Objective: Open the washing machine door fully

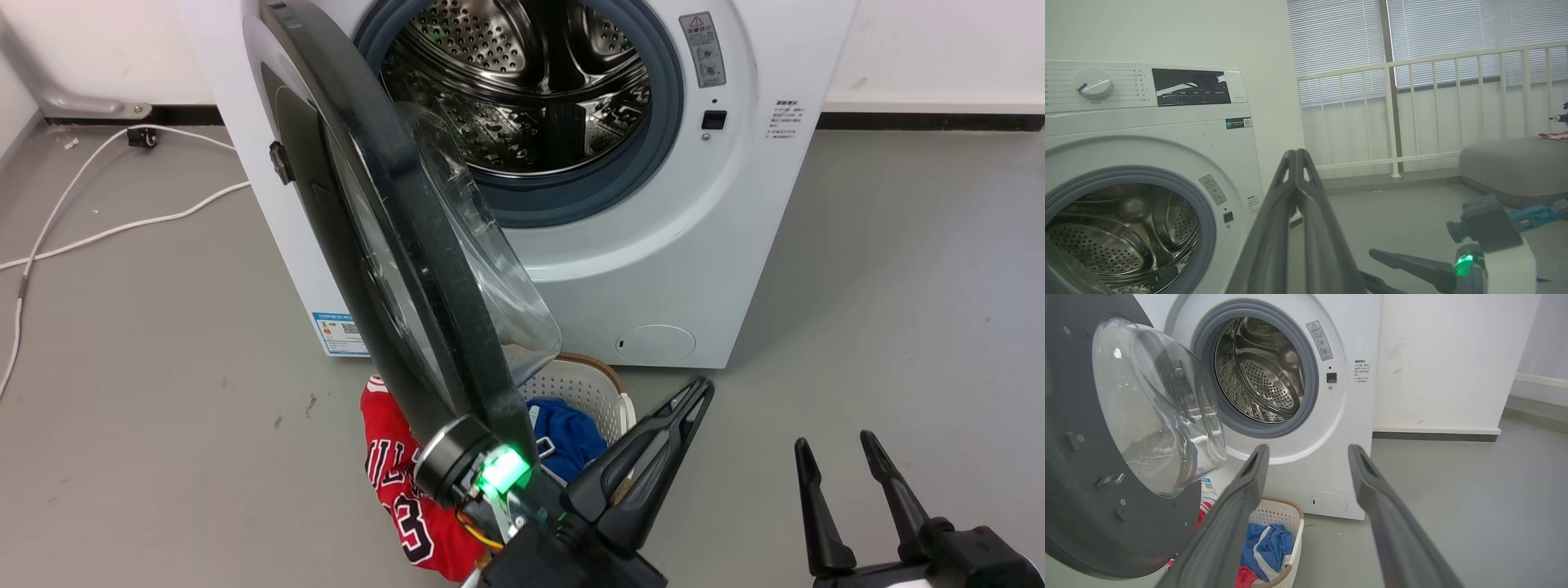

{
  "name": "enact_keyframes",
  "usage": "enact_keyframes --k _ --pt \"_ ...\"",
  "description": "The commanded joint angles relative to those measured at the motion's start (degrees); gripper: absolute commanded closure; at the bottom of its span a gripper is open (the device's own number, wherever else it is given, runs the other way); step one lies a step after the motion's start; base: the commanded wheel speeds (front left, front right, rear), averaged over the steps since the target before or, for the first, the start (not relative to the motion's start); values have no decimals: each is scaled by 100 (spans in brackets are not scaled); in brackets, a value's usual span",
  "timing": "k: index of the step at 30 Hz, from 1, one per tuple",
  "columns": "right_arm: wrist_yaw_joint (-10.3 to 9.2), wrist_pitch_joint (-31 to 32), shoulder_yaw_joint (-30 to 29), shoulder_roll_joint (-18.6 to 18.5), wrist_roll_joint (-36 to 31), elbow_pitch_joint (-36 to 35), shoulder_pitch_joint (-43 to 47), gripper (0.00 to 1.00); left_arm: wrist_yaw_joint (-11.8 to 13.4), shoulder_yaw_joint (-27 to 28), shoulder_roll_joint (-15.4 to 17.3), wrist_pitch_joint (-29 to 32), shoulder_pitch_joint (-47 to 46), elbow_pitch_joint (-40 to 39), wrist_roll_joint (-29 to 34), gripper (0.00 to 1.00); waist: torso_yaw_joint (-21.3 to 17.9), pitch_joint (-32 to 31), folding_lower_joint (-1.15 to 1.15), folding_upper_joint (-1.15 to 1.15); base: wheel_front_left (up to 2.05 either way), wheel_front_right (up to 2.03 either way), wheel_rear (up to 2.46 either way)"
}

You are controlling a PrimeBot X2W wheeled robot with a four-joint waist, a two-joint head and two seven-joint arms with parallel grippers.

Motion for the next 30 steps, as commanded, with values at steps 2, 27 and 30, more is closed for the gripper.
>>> enact_keyframes --k 2,27,30 --pt "-2 -10 1 18 -32 20 -48 0 -22 -12 39 -11 124 122 7 100 16 19 0 0 0 0 0" --pt "-2 -10 40 18 -128 136 -225 0 -94 932 -9 -12 625 1712 -365 100 0 308 0 0 0 0 0" --pt "-2 -10 27 18 -111 166 -187 0 -18 1138 -2 -12 703 1620 -339 100 40 263 0 0 0 0 0"
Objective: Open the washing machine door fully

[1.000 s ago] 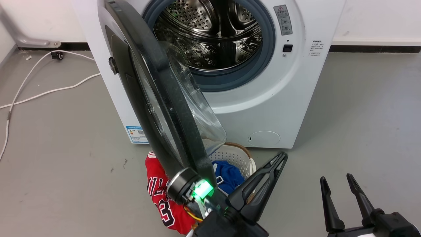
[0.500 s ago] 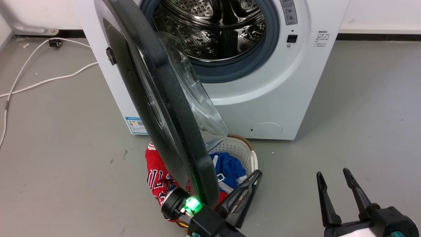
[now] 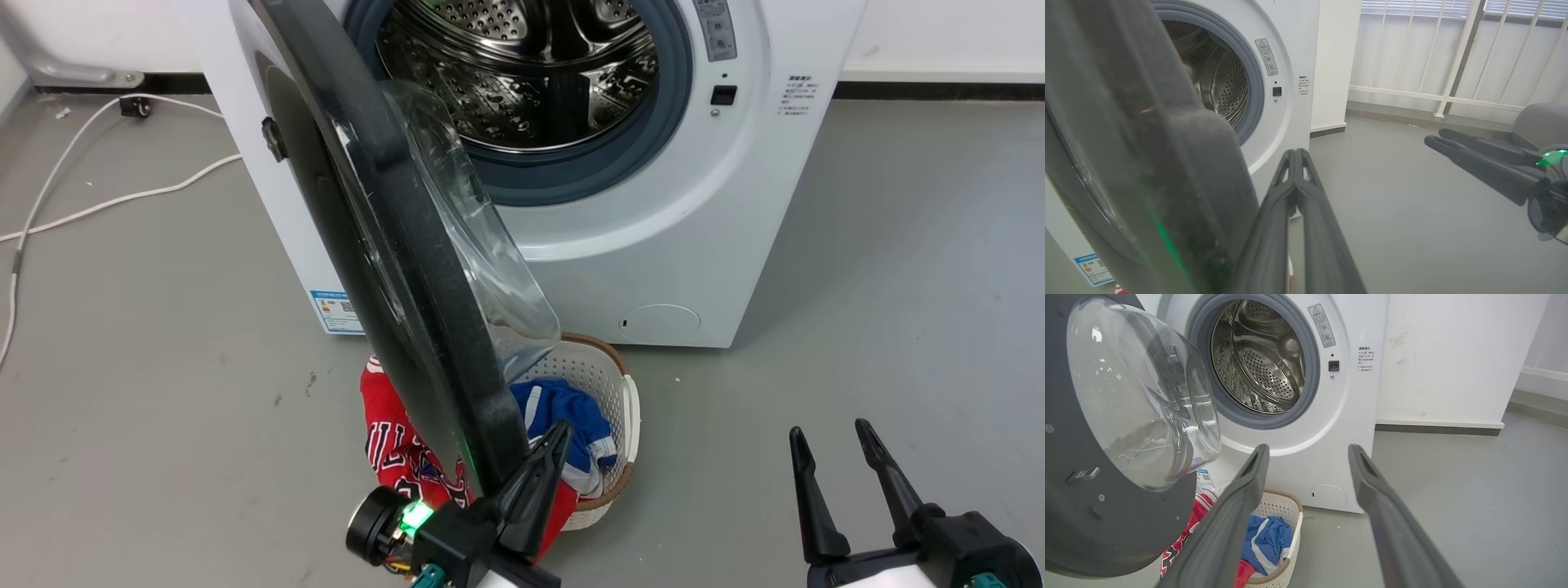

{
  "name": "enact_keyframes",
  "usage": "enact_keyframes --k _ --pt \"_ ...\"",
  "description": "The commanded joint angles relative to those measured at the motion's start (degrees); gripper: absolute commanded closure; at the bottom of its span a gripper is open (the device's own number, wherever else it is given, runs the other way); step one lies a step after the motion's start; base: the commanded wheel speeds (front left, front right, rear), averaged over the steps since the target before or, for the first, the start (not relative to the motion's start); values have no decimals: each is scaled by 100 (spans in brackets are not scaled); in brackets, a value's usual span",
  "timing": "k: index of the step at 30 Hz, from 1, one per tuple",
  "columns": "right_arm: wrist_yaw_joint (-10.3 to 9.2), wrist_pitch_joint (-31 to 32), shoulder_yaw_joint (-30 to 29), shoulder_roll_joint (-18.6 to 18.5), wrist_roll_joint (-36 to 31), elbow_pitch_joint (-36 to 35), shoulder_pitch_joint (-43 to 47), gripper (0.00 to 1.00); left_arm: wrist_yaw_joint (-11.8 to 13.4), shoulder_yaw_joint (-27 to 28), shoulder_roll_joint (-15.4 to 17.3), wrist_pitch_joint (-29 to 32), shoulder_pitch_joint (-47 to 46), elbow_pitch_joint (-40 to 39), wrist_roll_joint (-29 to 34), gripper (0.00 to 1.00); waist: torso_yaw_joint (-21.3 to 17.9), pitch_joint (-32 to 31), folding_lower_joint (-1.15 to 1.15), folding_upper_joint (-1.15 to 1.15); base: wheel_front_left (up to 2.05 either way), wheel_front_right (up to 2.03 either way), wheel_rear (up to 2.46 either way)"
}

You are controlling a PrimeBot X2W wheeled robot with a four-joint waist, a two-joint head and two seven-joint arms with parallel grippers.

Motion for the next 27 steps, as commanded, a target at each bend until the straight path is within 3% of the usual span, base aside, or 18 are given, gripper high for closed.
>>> enact_keyframes --k 1,12,27 --pt "-2 -10 -7 18 3 16 35 0 69 124 20 -13 85 -52 33 100 38 -29 0 0 0 0 0" --pt "-2 -10 58 18 98 91 181 0 212 654 121 -12 626 -553 320 100 445 -168 0 0 0 0 0" --pt "-2 -11 10 17 111 245 299 0 591 1905 421 -12 1323 -1284 271 100 1074 -117 0 0 0 0 0"
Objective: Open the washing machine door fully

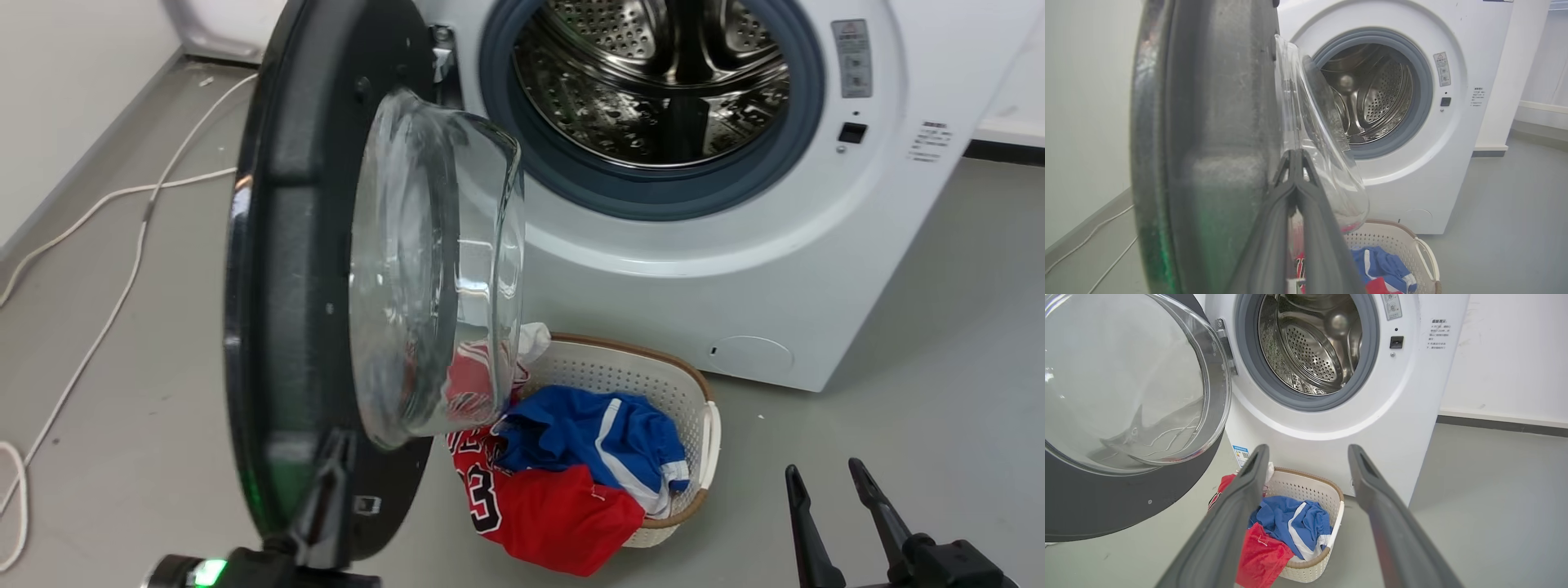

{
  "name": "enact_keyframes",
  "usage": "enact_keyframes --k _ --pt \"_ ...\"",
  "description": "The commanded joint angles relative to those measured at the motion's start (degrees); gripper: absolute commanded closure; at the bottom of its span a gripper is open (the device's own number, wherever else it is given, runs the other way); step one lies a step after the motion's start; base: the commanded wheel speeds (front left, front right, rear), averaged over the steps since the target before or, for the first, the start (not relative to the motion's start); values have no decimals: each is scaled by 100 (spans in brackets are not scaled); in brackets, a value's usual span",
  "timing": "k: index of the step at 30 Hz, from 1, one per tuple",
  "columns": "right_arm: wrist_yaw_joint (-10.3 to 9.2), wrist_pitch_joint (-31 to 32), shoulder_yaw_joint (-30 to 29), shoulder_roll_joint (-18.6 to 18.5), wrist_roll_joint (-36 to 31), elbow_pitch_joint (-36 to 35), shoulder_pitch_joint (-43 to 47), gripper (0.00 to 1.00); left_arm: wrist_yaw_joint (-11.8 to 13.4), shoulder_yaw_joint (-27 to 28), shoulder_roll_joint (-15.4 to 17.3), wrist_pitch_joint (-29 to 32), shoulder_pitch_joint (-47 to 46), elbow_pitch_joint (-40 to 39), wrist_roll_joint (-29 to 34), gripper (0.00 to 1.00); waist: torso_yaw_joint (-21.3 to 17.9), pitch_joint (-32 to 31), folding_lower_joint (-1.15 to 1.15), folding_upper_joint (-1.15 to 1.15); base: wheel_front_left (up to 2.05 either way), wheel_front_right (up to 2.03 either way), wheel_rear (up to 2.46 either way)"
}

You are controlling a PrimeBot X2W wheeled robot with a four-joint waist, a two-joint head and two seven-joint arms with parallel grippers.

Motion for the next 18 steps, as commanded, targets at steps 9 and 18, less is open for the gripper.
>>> enact_keyframes --k 9,18 --pt "-2 -10 3 15 -58 47 -148 0 68 879 157 -7 -119 181 -171 100 302 221 0 0 0 0 0" --pt "-2 -10 -21 14 -228 53 -365 0 -18 1755 197 -6 -505 620 -366 100 230 577 0 0 0 0 0"
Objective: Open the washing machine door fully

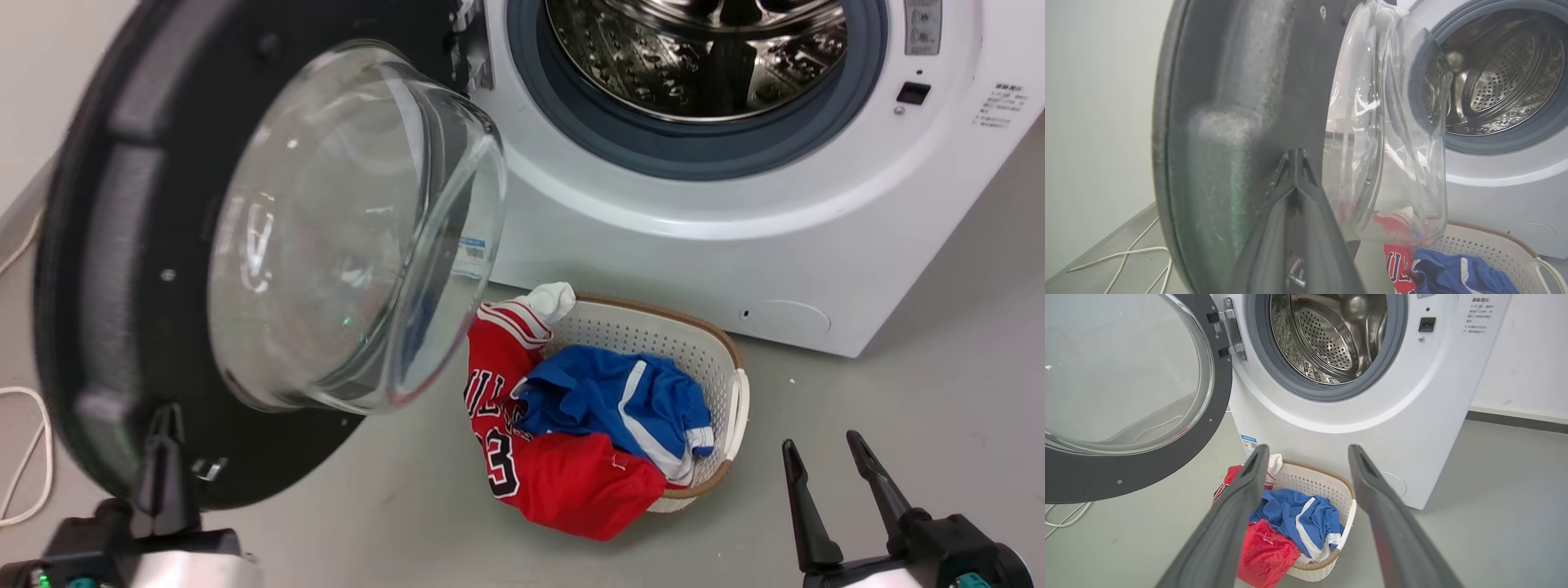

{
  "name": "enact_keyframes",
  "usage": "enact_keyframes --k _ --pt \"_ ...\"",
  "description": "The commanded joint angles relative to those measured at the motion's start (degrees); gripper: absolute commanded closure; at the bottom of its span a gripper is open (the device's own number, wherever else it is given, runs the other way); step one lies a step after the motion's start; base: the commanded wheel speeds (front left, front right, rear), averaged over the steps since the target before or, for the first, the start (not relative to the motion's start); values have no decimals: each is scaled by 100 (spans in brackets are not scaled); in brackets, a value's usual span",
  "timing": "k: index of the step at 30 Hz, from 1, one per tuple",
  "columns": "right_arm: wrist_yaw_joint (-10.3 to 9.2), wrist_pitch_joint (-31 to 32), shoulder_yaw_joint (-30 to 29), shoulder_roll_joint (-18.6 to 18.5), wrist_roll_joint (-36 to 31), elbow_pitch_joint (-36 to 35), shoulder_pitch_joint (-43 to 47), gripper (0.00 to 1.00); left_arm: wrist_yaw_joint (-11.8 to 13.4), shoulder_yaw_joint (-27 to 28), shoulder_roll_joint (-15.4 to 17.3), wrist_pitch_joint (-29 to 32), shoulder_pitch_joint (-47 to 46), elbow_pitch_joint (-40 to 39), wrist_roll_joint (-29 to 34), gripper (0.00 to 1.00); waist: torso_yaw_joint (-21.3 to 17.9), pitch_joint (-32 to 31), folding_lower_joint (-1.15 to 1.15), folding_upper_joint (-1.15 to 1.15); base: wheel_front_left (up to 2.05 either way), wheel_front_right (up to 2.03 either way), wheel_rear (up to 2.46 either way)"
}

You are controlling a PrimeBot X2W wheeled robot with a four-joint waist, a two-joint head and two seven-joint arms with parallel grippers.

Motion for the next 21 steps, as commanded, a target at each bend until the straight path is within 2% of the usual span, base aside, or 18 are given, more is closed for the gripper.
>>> enact_keyframes --k 1,8,17,21 --pt "-2 -10 -21 13 -59 -7 -98 0 13 225 30 -1 -160 124 -66 100 -43 111 0 0 0 0 0" --pt "-2 -10 -57 13 -129 -23 -209 0 -27 900 -45 -6 -628 422 -233 100 -104 345 0 0 0 0 0" --pt "-2 -10 -106 13 -227 -33 -427 0 -413 1681 136 -3 -1343 1205 -282 100 -211 607 0 0 0 0 0" --pt "-2 -10 -166 13 -268 -61 -509 0 -498 1922 220 -2 -1611 1509 -184 100 -253 712 0 0 0 0 0"
